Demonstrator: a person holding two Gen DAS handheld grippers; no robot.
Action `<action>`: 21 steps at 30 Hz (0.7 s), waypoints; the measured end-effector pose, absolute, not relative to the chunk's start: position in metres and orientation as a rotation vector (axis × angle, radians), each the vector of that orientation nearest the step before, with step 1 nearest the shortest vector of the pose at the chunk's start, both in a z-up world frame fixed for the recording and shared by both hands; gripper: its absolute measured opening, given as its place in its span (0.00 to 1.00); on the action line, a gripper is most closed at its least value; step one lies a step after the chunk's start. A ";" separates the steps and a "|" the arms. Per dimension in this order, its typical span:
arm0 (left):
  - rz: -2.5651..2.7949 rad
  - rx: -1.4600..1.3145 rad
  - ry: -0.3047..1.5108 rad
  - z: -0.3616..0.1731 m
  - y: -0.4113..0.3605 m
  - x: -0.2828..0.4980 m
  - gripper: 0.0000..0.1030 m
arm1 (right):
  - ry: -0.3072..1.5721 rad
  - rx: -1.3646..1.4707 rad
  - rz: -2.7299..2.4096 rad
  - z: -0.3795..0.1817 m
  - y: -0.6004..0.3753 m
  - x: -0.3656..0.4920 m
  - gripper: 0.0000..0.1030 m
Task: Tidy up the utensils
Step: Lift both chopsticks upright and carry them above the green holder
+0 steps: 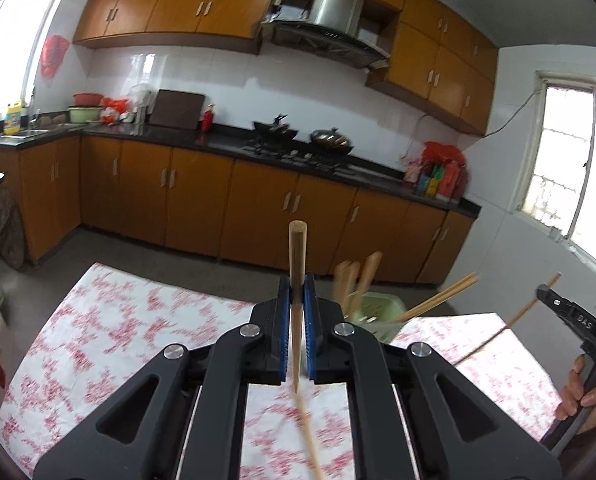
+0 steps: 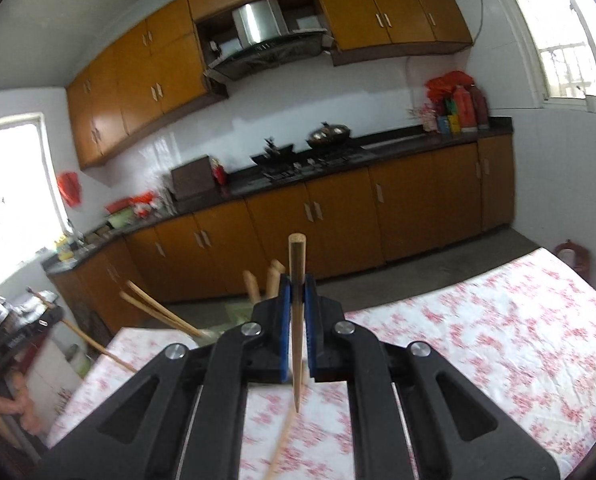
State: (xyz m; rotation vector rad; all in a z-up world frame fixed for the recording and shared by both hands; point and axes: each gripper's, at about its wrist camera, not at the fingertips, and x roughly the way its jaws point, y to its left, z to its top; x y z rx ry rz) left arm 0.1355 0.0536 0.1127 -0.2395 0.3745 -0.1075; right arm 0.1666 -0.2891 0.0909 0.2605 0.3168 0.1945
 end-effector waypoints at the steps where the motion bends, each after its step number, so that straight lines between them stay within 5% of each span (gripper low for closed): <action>1: -0.124 -0.245 0.360 0.120 0.048 0.136 0.07 | 0.303 0.269 0.211 0.097 -0.288 0.166 0.08; 11: -0.155 -0.236 0.172 0.175 0.001 0.155 0.07 | 0.119 0.277 0.258 0.149 -0.261 0.180 0.08; 21: -0.086 -0.275 0.211 0.139 -0.005 0.205 0.07 | 0.198 0.251 0.238 0.115 -0.237 0.238 0.08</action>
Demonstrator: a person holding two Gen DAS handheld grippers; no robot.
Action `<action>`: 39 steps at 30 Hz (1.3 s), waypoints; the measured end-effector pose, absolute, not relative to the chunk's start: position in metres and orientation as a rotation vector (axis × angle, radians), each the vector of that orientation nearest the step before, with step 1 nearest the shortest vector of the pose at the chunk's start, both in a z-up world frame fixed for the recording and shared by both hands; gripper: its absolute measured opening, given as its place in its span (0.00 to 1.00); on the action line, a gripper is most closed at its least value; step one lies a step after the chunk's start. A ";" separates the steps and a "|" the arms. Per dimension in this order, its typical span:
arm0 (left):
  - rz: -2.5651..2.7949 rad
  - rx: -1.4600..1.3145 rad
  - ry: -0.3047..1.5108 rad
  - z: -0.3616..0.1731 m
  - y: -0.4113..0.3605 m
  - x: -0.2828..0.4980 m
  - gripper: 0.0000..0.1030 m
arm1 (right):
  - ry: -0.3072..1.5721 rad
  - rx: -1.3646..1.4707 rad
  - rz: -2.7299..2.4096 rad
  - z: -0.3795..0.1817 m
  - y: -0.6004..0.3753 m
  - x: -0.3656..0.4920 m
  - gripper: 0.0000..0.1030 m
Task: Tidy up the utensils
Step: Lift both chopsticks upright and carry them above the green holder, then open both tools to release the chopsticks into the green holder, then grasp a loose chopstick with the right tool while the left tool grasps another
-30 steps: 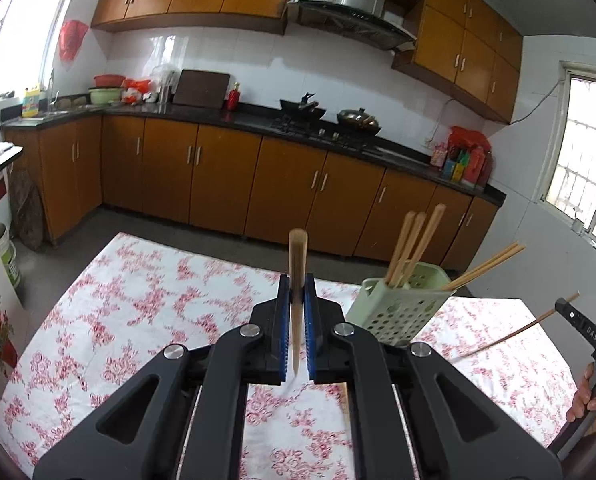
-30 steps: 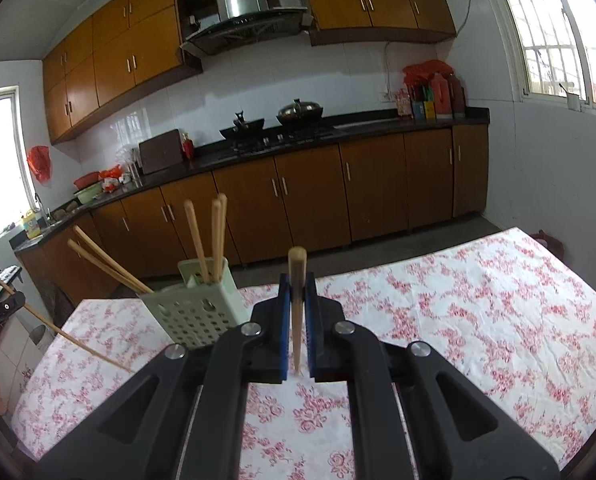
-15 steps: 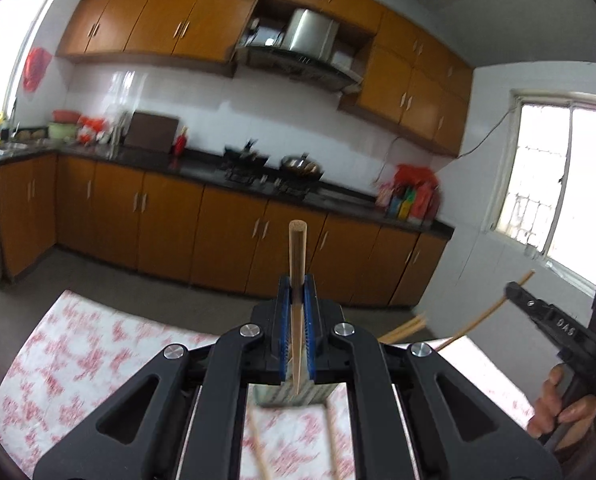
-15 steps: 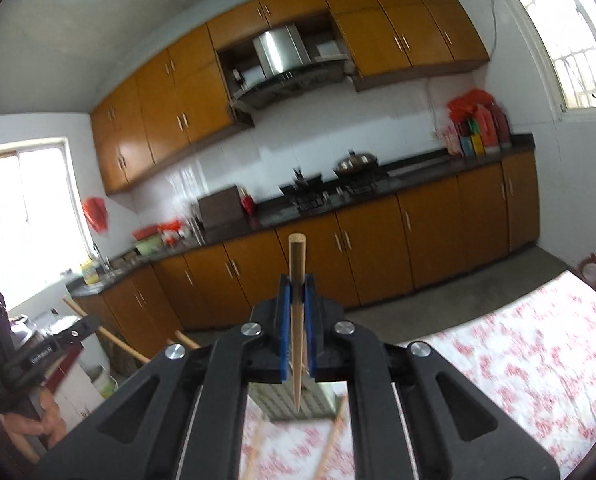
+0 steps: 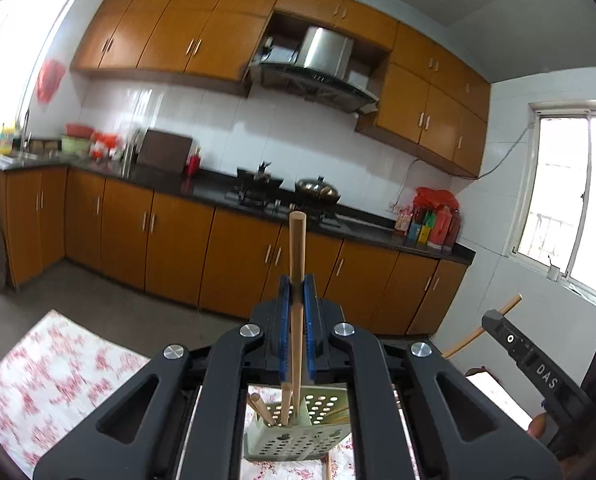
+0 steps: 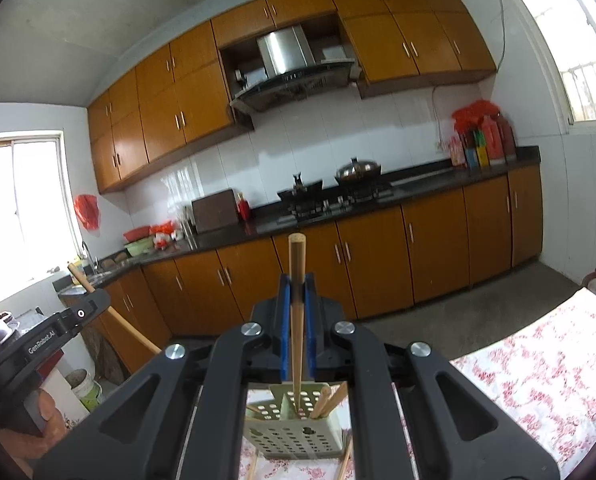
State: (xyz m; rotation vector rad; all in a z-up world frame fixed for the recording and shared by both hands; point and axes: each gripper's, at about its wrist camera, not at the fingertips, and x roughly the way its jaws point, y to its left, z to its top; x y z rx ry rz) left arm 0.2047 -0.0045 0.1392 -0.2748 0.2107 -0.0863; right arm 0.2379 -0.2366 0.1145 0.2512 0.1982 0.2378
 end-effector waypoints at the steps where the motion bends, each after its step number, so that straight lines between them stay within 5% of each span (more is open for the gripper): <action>1: -0.084 -0.280 0.217 0.135 -0.004 0.208 0.07 | 0.208 0.250 0.237 0.111 -0.236 0.241 0.08; 10: -0.089 -0.266 0.255 0.120 -0.009 0.219 0.07 | 0.245 0.236 0.230 0.094 -0.230 0.250 0.08; 17: -0.091 -0.289 0.256 0.124 0.005 0.208 0.09 | 0.204 0.231 0.156 0.098 -0.247 0.229 0.29; 21: -0.077 -0.326 0.229 0.131 0.026 0.187 0.25 | 0.220 0.248 0.083 0.087 -0.272 0.210 0.34; 28: -0.008 -0.314 0.303 0.099 0.059 0.152 0.29 | 0.430 0.247 0.030 0.012 -0.291 0.197 0.34; 39: 0.053 -0.236 0.668 -0.028 0.079 0.150 0.30 | 0.835 0.178 0.218 -0.122 -0.205 0.193 0.34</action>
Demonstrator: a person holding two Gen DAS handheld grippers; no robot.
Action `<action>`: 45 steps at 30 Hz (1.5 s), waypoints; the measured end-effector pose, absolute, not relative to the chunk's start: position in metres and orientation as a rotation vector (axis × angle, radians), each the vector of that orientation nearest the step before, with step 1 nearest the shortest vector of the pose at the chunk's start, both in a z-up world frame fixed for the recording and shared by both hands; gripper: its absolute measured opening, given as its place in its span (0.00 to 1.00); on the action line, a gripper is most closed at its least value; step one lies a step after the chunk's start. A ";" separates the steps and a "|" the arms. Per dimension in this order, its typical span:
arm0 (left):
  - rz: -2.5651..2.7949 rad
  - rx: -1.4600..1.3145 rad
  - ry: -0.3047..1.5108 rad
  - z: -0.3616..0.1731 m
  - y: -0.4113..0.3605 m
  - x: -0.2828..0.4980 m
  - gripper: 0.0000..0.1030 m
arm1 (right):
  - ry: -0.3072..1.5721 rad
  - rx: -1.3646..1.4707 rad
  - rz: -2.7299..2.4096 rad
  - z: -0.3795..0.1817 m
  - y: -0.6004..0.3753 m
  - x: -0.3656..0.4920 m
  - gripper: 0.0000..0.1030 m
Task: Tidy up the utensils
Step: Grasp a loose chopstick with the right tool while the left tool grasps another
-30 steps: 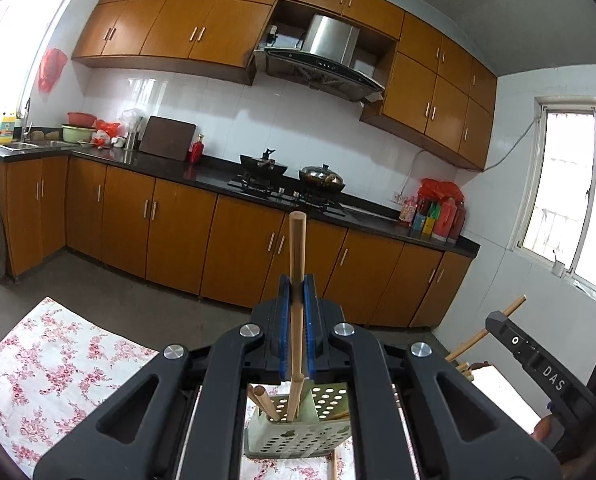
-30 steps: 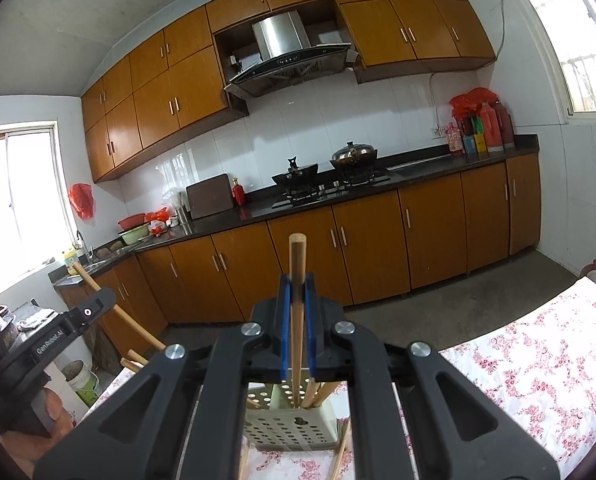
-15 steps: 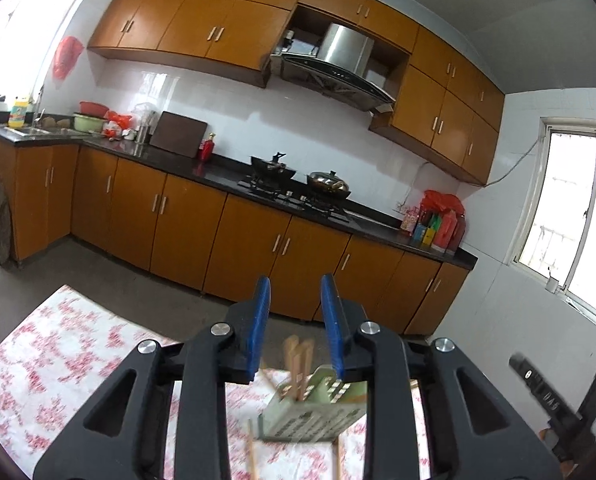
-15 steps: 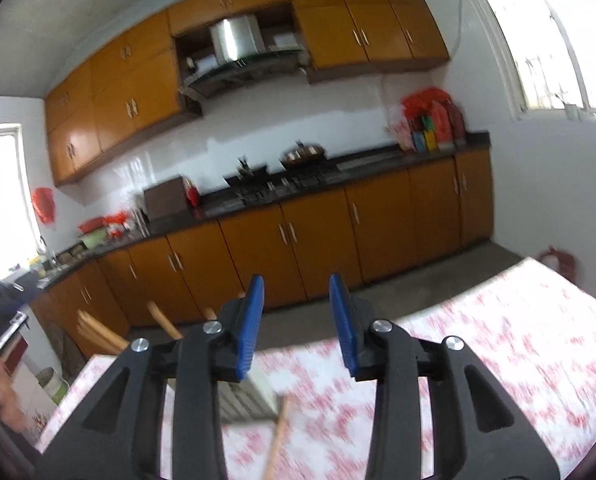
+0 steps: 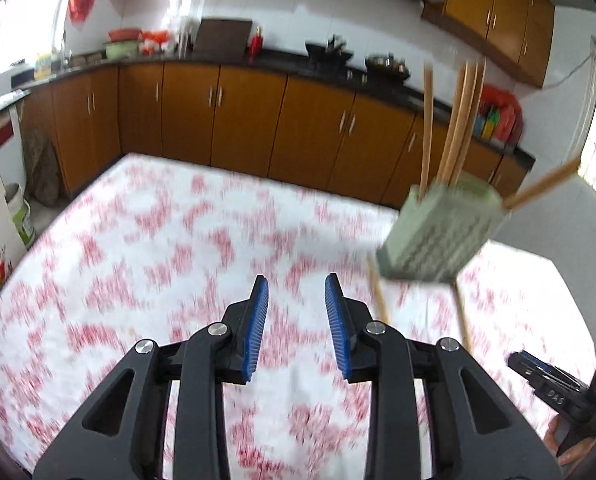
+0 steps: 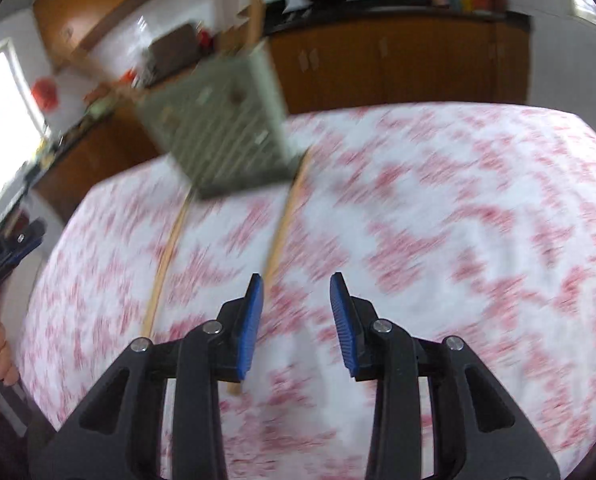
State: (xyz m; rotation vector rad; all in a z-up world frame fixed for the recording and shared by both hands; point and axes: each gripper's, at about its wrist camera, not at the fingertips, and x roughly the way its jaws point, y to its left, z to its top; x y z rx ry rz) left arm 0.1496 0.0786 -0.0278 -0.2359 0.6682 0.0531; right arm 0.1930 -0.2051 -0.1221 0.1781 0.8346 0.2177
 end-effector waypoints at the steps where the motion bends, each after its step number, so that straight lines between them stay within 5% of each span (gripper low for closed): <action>1: 0.043 -0.234 0.686 -0.035 0.077 0.148 0.31 | 0.854 0.149 0.236 -0.129 -0.192 0.194 0.34; 7: -0.010 -0.238 0.744 -0.058 0.061 0.143 0.34 | 0.885 0.036 0.220 -0.145 -0.166 0.196 0.33; 11: -0.052 -0.240 0.767 -0.065 0.048 0.144 0.35 | 0.879 0.047 0.171 -0.149 -0.178 0.200 0.09; 27: -0.157 -0.119 0.906 -0.104 -0.031 0.159 0.39 | 0.874 0.261 -0.102 -0.146 -0.289 0.211 0.08; 32: -0.108 -0.047 0.902 -0.107 -0.037 0.162 0.08 | 0.876 0.238 -0.069 -0.144 -0.281 0.214 0.08; 45: 0.119 -0.113 0.887 -0.102 0.057 0.214 0.07 | 0.865 0.121 0.034 -0.140 -0.243 0.241 0.08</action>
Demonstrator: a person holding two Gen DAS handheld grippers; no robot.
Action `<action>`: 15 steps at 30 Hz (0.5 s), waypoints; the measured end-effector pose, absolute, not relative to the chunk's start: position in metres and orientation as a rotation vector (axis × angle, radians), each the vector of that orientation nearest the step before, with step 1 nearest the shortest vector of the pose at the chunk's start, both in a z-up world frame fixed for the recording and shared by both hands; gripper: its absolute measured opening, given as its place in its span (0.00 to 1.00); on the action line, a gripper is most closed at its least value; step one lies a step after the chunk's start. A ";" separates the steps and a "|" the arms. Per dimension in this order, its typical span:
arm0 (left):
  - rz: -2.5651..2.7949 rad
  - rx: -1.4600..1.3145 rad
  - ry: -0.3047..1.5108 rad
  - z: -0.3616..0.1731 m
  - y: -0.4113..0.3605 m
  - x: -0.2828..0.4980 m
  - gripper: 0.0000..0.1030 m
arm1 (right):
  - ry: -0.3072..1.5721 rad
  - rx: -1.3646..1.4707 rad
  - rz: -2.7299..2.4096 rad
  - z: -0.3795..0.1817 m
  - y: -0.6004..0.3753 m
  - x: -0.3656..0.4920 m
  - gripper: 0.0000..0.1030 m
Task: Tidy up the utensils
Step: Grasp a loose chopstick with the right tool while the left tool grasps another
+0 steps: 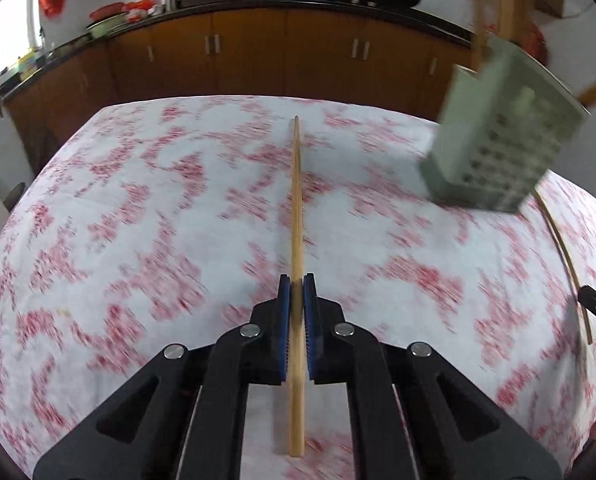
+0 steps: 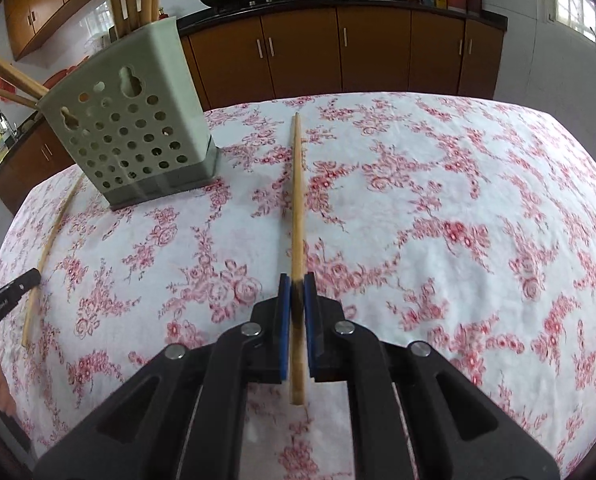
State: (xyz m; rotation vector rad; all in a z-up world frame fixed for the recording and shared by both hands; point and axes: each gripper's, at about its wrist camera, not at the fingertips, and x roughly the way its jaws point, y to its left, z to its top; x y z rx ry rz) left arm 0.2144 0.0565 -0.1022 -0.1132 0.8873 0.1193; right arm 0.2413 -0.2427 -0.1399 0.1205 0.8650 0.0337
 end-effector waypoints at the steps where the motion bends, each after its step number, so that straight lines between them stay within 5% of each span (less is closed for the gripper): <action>1: 0.111 -0.121 0.889 -0.102 0.059 0.216 0.07 | 0.865 0.117 0.032 -0.140 -0.242 0.245 0.08; 15: 0.056 -0.157 0.879 -0.103 0.065 0.220 0.10 | 0.856 0.111 0.008 -0.144 -0.250 0.258 0.08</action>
